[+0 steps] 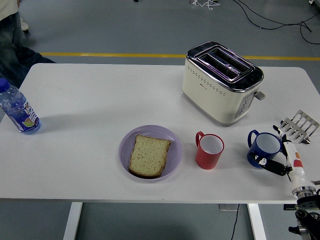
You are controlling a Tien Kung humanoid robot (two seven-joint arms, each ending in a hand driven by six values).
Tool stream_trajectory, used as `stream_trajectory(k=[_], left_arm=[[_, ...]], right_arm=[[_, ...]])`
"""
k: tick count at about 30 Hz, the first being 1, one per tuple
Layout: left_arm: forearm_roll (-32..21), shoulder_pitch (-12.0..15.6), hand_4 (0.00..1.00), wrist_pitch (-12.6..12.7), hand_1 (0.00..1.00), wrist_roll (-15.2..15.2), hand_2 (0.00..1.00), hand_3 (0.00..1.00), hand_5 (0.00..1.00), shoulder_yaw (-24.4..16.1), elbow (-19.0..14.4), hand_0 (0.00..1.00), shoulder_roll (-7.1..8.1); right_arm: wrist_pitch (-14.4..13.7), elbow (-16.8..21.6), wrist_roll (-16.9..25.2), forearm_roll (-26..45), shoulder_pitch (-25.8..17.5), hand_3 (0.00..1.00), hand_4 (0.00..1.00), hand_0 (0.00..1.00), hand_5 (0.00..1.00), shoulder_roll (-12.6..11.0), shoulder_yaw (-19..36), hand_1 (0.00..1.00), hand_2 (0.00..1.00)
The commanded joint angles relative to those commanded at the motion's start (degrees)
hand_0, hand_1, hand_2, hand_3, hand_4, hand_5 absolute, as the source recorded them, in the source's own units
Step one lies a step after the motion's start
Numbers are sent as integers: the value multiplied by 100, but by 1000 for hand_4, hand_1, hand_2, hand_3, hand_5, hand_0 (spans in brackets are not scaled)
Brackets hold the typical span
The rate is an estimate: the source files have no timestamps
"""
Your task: Pick up the cup,pour liquid into bread,place the cup on the desk
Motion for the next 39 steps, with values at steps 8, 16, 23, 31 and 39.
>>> stream_trajectory(k=[8,16,23,31,39], left_arm=[[-3,13,368,-9,315,1,403,642,998,29,0,345,1],[-43,-4,368,-11,315,-5,403,642,998,60,0,345,3],[-92,-19,368,-11,317,-8,401,642,998,89,0,346,8],[-80,-29,368,-26,316,-5,401,642,998,95,0,346,16],[-72,-41,368,0,315,-12,400,642,998,82,0,346,25]], right_arm=[[64,18,-11,15,-24,998,966,778,51,4,5,743,902],[89,40,-34,1,-19,998,971,872,48,3,21,827,958],[75,310,-50,-21,-72,998,973,888,46,-22,116,836,966],[84,936,-153,-104,-176,998,975,898,50,-125,237,845,972],[-62,1941,-304,-280,-304,998,981,903,59,-258,550,851,974]])
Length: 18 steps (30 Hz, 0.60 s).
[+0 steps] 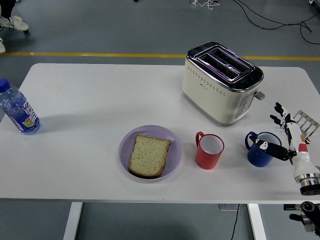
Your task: Pick up the cup,pour liquid into bread,place the cup on the desk
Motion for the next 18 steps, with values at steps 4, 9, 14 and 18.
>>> stream_trajectory(k=[4,9,14,18], left_arm=[[-6,-5,367,8,315,-3,400,642,998,11,0,346,6],[-5,-19,367,11,315,-7,400,642,998,14,0,346,16],[-4,-32,367,4,315,-9,398,641,998,13,0,346,23],[-19,-31,367,3,315,-12,398,641,998,24,0,346,22]], right_arm=[[-34,334,-74,-44,-10,998,985,907,69,-47,149,851,969],[19,717,-233,31,12,998,986,900,76,-105,497,852,965],[227,909,-443,523,48,995,976,898,110,-163,852,846,961],[501,1063,-618,1230,37,995,976,898,110,-177,1127,846,961]])
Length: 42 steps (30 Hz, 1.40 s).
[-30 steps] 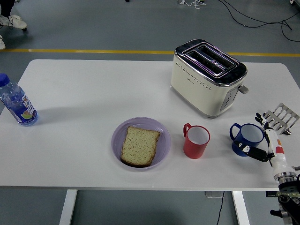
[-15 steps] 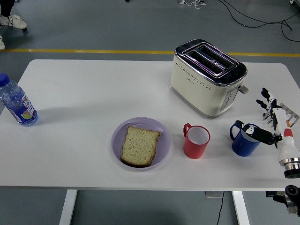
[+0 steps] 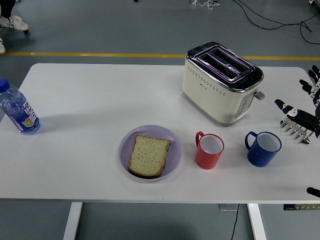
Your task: Pick up the cup,pour liquid into bread,place the cup on the desk
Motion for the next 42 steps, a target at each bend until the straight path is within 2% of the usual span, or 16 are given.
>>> stream_trajectory(k=[1,2,4,7,8,13,14,15,25,28,32,35,42], left_arm=[[5,2,367,-1,315,0,398,641,998,-4,0,346,-2],[9,5,368,-2,315,0,397,640,998,-6,0,346,-3],[7,12,368,-4,315,0,397,640,998,-3,0,346,-4],[22,29,368,-17,315,3,397,640,998,-14,0,346,-7],[26,35,368,-19,314,3,397,639,998,-16,0,346,-8],[47,58,368,-30,314,6,397,639,998,-21,0,346,-8],[53,61,368,-32,314,6,398,639,998,-19,0,347,-7],[59,64,368,-33,314,6,398,639,998,-17,0,347,-7],[93,101,370,-31,314,8,398,639,998,-21,0,347,-10],[110,104,369,-32,315,10,399,640,998,-22,0,347,-11],[97,102,369,-28,315,8,400,640,998,-13,0,348,-11],[67,90,369,-24,315,3,400,640,998,5,0,348,-10],[42,61,369,-15,315,-1,399,640,998,6,0,347,-13]], right_arm=[[60,46,-7,174,-7,995,976,898,110,-4,69,846,961],[95,82,10,431,-13,868,867,865,209,-6,130,787,878],[97,122,108,915,-19,868,867,865,209,-8,214,787,878],[-120,119,342,1623,-39,868,867,865,209,21,389,787,878],[-159,121,379,1883,-55,622,749,700,186,30,437,645,678],[-19,69,185,3026,-126,622,749,700,186,80,707,645,678],[17,50,142,3184,-134,582,694,619,122,90,751,567,623],[50,31,101,3402,-142,582,694,619,122,100,792,567,623],[1036,-423,-589,5383,-120,580,670,609,93,325,1102,557,616],[1430,-690,-994,5569,-83,582,657,602,100,387,1210,551,612],[1784,-989,-1419,5632,-32,587,653,600,112,457,1330,550,616],[1928,-1167,-1601,5619,3,587,653,600,112,485,1386,550,616],[2104,-1480,-1683,5720,79,591,658,598,118,541,1486,549,617]])
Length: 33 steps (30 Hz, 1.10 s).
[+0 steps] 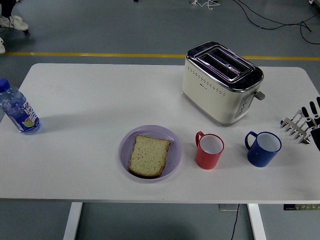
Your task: Pick up the cup,pour liquid into bread,place the cup on the desk
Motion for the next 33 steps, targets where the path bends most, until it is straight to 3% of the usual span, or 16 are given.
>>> stream_trajectory(k=[33], left_arm=[[-25,-54,368,10,316,-15,399,641,998,34,0,348,1]], right_arm=[[-103,-186,64,53,80,592,630,599,115,82,140,547,618]])
